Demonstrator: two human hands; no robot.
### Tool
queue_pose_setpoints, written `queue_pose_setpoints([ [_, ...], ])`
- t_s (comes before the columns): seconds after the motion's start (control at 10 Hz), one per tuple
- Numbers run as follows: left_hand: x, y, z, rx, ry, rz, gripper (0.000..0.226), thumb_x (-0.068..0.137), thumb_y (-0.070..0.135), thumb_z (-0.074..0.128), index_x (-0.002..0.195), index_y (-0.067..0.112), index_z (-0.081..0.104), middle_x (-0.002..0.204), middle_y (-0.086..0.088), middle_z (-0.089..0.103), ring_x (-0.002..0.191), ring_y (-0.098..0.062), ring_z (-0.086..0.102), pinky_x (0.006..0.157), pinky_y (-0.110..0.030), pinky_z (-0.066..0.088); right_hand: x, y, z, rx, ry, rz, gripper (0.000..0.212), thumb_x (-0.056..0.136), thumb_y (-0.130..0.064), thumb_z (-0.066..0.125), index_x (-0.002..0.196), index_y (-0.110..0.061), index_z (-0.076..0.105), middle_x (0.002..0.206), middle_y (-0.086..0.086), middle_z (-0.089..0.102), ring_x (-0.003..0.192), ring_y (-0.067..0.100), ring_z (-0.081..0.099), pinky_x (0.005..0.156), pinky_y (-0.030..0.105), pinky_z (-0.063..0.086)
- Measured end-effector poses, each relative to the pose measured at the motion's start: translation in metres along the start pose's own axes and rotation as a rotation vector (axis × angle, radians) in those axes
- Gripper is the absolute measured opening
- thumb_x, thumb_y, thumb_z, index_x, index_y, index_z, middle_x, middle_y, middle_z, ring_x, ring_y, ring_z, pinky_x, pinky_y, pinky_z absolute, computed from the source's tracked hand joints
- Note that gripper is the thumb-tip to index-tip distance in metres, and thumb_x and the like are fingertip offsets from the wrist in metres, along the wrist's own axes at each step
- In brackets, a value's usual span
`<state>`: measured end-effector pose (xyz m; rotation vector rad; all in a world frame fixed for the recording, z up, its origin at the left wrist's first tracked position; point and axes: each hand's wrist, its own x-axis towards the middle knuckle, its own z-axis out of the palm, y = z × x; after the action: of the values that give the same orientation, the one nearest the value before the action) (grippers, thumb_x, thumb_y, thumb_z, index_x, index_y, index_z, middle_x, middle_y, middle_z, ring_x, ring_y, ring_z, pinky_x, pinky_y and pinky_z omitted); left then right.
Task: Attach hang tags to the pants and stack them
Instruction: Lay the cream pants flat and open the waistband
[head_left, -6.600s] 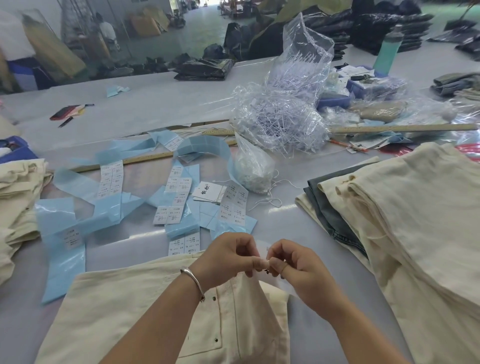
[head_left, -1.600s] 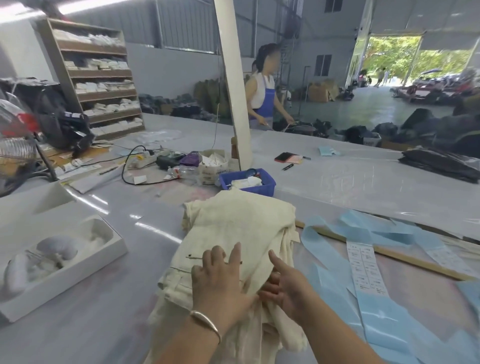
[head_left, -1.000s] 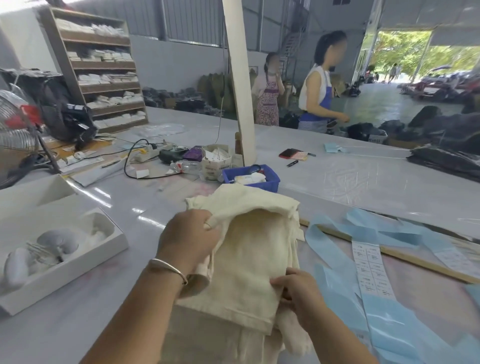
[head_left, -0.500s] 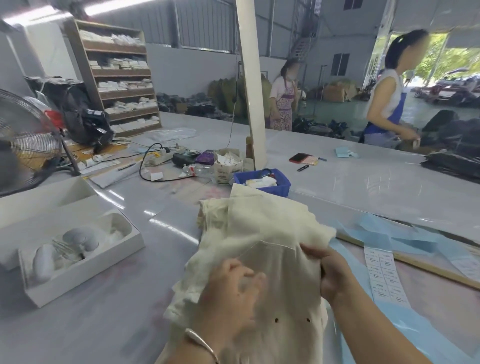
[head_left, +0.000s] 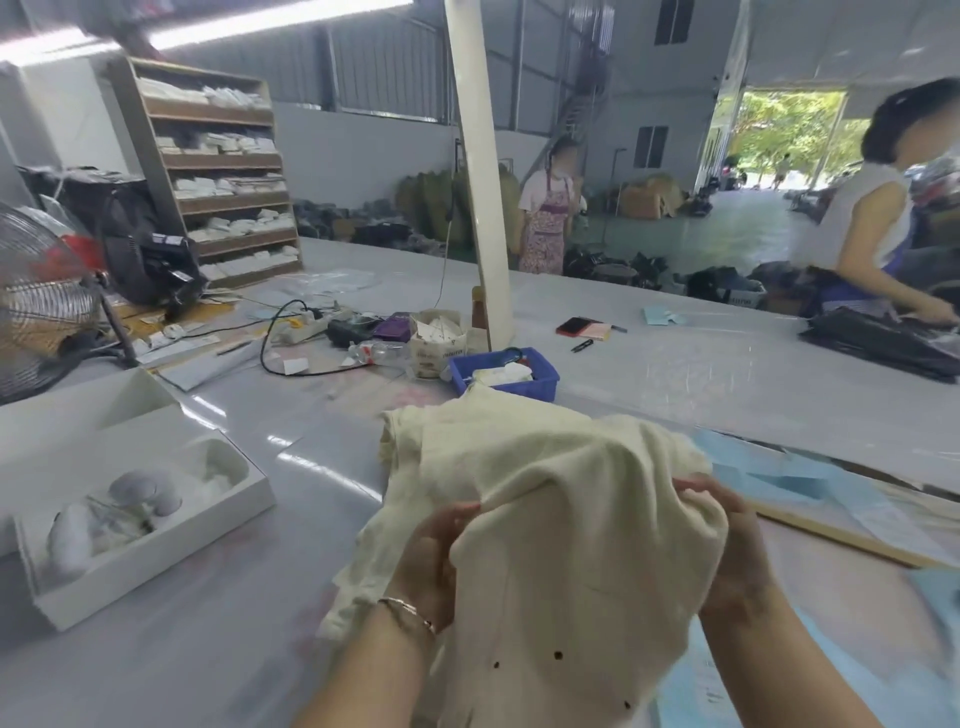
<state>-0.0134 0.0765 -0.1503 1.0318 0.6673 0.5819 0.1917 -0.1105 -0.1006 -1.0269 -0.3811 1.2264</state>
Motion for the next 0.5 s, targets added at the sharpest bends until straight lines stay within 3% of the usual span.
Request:
queue_pose_setpoints([
  [0.1, 0.000, 0.001, 0.008, -0.233, 0.063, -0.023, 0.026, 0.096, 0.027, 0.053, 0.077, 0.029, 0.070, 0.058, 0.024, 0.067, 0.056, 0.007, 0.065, 0.051, -0.012, 0.051, -0.001, -0.032, 0.015, 0.138, -0.348, -0.284, 0.058, 0.102, -0.032, 0.016, 0.148, 0.003, 0.026, 0.151, 0.023, 0.032, 0.143, 0.035, 0.024, 0.117, 0.046, 0.003],
  [0.2, -0.022, 0.004, 0.019, -0.267, -0.068, 0.004, 0.024, 0.103, 0.024, 0.043, 0.083, 0.033, 0.050, 0.055, 0.033, 0.061, 0.055, 0.019, 0.057, 0.053, -0.002, 0.044, -0.011, -0.014, 0.033, 0.049, -0.303, -0.459, 0.099, 0.083, -0.081, 0.037, 0.152, -0.010, 0.024, 0.155, 0.019, 0.026, 0.146, 0.033, 0.015, 0.117, 0.046, -0.010],
  [0.3, -0.038, 0.024, 0.020, -0.328, -0.075, 0.163, 0.024, 0.089, 0.038, 0.058, 0.082, 0.022, 0.074, 0.079, 0.011, 0.074, 0.077, -0.004, 0.071, 0.066, -0.019, 0.056, -0.009, -0.026, 0.027, 0.007, -0.297, -0.201, 0.120, 0.048, -0.087, 0.068, 0.127, 0.002, 0.058, 0.107, 0.025, 0.061, 0.102, 0.038, 0.060, 0.098, 0.046, 0.043],
  [0.4, -0.060, 0.074, 0.021, -0.382, -0.167, 0.245, 0.053, 0.078, 0.057, 0.056, 0.100, 0.014, 0.076, 0.091, -0.009, 0.075, 0.084, -0.022, 0.072, 0.067, -0.030, 0.059, -0.030, -0.045, 0.041, -0.040, -0.350, -0.183, 0.087, 0.062, -0.083, 0.059, 0.087, -0.001, 0.072, 0.067, 0.010, 0.068, 0.062, 0.026, 0.067, 0.059, 0.030, 0.054],
  [0.5, -0.087, 0.128, 0.030, -0.108, -0.180, 0.333, 0.076, 0.074, 0.059, 0.066, 0.126, 0.004, 0.062, 0.113, -0.018, 0.068, 0.101, -0.030, 0.066, 0.080, -0.036, 0.057, -0.048, -0.056, 0.049, -0.067, -0.287, -0.150, 0.084, 0.059, -0.087, 0.053, 0.077, -0.005, 0.060, 0.056, 0.008, 0.052, 0.051, 0.023, 0.054, 0.054, 0.027, 0.042],
])
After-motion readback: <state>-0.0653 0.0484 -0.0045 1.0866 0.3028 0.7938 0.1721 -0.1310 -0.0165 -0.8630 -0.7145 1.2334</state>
